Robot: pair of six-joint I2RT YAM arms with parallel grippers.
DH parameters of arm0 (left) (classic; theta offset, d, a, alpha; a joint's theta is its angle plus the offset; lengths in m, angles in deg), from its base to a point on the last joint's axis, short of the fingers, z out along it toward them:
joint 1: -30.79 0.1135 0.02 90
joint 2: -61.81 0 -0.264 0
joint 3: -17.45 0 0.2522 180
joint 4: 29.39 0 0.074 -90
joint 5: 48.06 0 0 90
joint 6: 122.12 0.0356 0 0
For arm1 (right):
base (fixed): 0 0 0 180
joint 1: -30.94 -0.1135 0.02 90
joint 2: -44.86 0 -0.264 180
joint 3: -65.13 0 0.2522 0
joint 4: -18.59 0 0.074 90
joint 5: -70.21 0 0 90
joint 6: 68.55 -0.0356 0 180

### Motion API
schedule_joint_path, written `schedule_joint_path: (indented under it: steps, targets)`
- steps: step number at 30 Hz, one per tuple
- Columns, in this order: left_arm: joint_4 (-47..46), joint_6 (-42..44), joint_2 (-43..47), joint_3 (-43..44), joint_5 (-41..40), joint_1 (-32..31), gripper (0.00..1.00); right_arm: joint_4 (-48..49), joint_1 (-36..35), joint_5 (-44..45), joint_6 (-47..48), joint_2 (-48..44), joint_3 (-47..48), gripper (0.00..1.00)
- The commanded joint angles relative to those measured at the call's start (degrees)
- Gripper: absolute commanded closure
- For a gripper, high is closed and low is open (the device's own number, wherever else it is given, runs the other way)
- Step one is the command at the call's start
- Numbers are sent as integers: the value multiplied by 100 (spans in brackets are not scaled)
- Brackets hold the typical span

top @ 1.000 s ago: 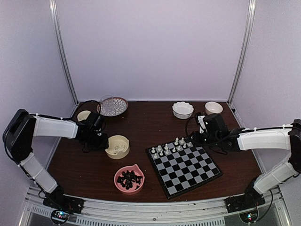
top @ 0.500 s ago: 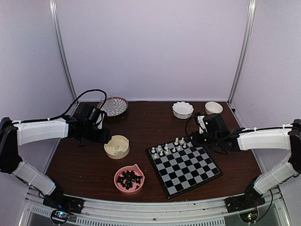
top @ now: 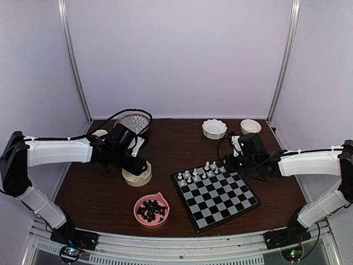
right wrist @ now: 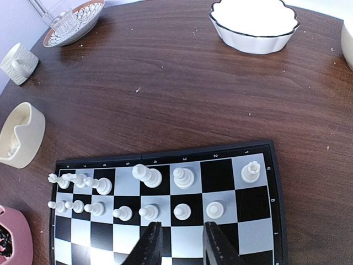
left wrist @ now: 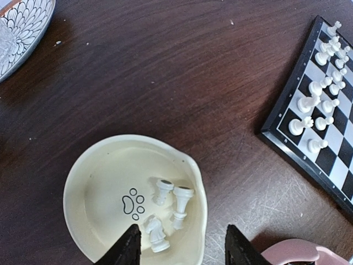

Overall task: Set up the chess pieces on the board
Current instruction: Adjust the center of the board.

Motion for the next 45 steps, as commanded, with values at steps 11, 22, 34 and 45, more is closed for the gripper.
schedule_joint_path:
  steps: [11,22,34,45]
  targets:
    - [82,173,-832,550,116,-22,60,68,25,6,16,-140,-77,72]
    - [-68,291,-1213,700,-18,-23,76,68,25,6,11,-148,-77,72]
    - [-237,220,-1483,833,182,-14,84,53,25,6,11,-227,-102,72]
    - [-246,120,-1287,773,431,4,85,43,25,7,29,-263,-113,72]
